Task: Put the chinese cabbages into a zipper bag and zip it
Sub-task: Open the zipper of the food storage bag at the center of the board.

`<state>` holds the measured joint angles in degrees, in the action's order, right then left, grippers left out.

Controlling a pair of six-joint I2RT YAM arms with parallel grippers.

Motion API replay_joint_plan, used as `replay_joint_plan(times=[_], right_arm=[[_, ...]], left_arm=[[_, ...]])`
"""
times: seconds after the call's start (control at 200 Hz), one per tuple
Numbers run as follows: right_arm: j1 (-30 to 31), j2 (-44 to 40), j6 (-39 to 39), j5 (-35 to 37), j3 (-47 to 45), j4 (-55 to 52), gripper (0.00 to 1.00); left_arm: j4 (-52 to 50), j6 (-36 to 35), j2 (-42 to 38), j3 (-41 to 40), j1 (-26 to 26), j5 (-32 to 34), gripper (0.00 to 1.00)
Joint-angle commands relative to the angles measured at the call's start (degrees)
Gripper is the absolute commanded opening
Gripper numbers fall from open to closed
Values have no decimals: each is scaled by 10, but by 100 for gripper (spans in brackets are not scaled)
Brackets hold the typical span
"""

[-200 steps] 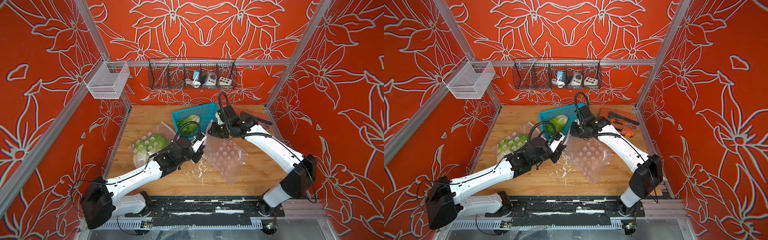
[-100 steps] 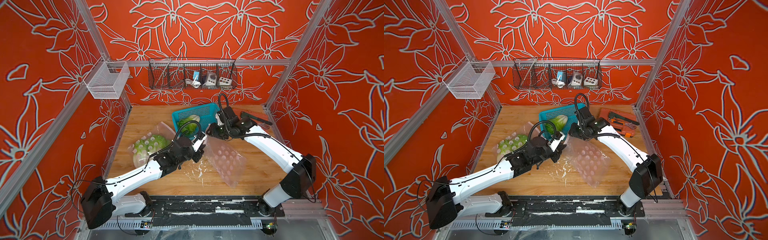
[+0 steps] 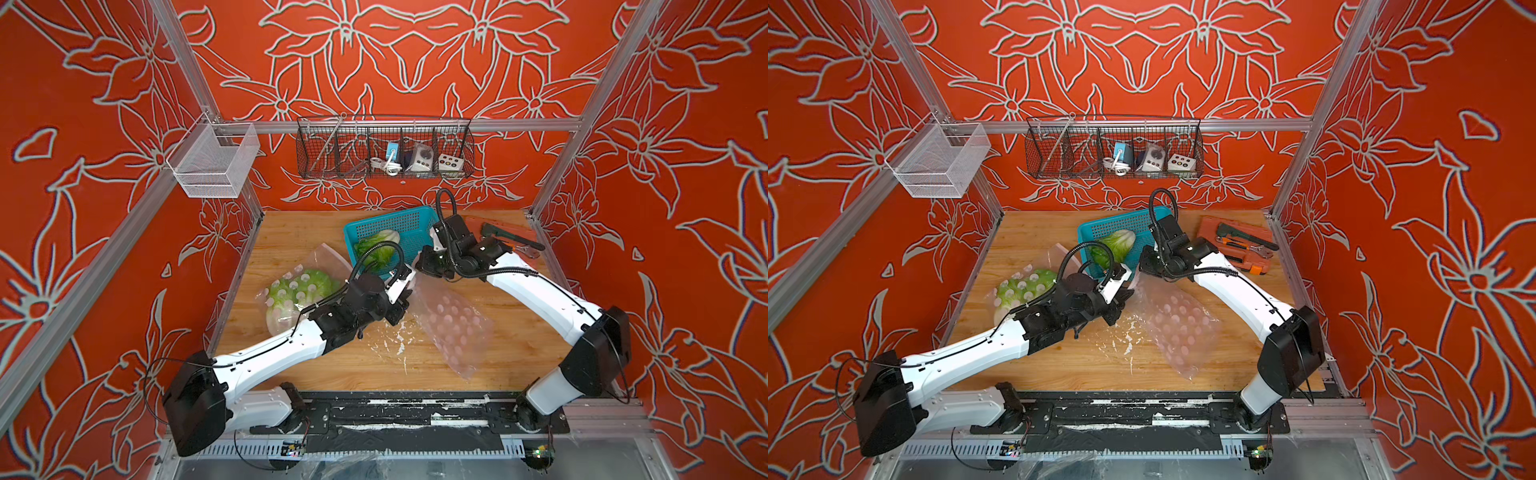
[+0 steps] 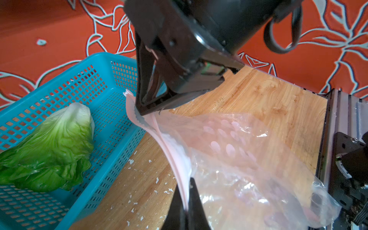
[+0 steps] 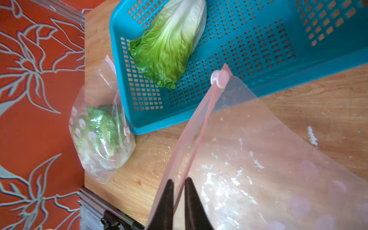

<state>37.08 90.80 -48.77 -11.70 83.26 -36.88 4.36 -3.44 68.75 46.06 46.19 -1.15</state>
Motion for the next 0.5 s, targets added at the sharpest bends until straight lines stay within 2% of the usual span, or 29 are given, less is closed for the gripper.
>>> replay_joint_plan(times=[0.0,0.04,0.17,0.205,0.29,0.355,0.495], right_arm=[[2,6,-9,-4,-8,25,3],[2,4,-9,-6,-10,33,0],[3,-15,11,4,-11,62,0],[4,-26,22,14,-16,79,0],[5,-48,54,30,-28,107,0],[9,-61,80,38,-46,134,0],[28,-91,148,54,-113,229,0]], left_arm=[[0,-14,1,11,4,8,0],[-4,-14,-1,11,4,11,0],[-25,-2,-9,16,4,29,5],[-33,3,-13,18,3,32,11],[-57,32,-32,22,-13,5,34],[-73,72,-51,26,-45,-51,45],[-39,197,-87,21,-162,-255,52]])
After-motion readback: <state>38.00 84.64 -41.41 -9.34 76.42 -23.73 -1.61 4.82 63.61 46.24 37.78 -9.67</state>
